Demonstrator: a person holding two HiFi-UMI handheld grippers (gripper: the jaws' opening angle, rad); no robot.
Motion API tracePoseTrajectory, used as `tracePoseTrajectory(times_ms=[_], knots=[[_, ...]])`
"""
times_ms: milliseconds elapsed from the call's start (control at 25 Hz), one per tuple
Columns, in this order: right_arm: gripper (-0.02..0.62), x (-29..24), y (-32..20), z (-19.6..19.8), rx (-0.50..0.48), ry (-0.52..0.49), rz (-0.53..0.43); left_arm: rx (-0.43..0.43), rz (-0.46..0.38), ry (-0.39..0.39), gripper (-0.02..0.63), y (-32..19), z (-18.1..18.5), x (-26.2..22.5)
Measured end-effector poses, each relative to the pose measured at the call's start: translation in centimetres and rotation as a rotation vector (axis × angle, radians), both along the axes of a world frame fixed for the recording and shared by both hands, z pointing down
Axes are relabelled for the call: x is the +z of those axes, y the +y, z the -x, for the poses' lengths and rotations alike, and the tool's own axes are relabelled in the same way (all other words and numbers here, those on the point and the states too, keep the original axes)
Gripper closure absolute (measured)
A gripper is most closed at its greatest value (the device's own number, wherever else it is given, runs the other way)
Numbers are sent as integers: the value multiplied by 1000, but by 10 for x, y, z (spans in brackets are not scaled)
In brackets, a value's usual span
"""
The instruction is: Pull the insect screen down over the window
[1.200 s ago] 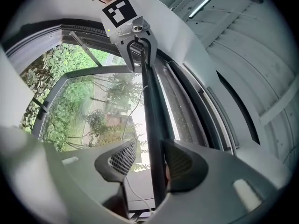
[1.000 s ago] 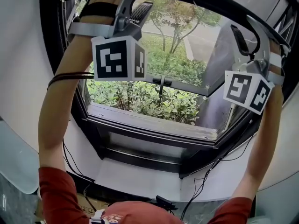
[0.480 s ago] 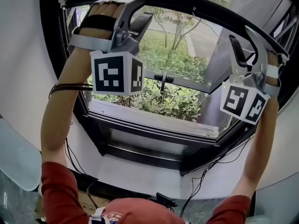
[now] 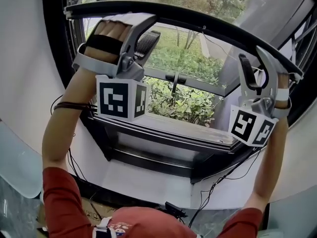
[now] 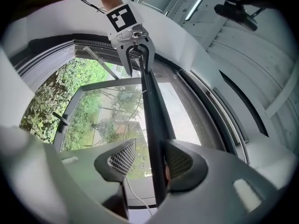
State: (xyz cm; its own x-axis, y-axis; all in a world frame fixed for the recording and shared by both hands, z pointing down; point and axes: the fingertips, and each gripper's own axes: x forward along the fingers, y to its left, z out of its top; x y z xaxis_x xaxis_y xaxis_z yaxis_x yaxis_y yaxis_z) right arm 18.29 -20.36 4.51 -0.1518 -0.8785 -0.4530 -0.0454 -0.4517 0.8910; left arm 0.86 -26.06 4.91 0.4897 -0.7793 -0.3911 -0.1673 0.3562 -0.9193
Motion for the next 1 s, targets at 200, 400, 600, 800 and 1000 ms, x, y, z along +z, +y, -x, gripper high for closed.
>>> tracePoseTrajectory(times_ms=[200,400,600,800,1000], knots=[[402,10,1,0,-9,-15,37,-10,31,-28,422,1,0,11],[402,52,0,-2,-15,-20,49,-27,43,-34,420,-1,-1,53],[402,52,0,0,-27,-43,80,-34,69,-41,420,0,-1,53],[402,78,1,1,-30,-44,110,-26,87,-43,420,0,0,78],[388,100,2,1,-35,-54,140,-19,125,-47,420,2,1,99]])
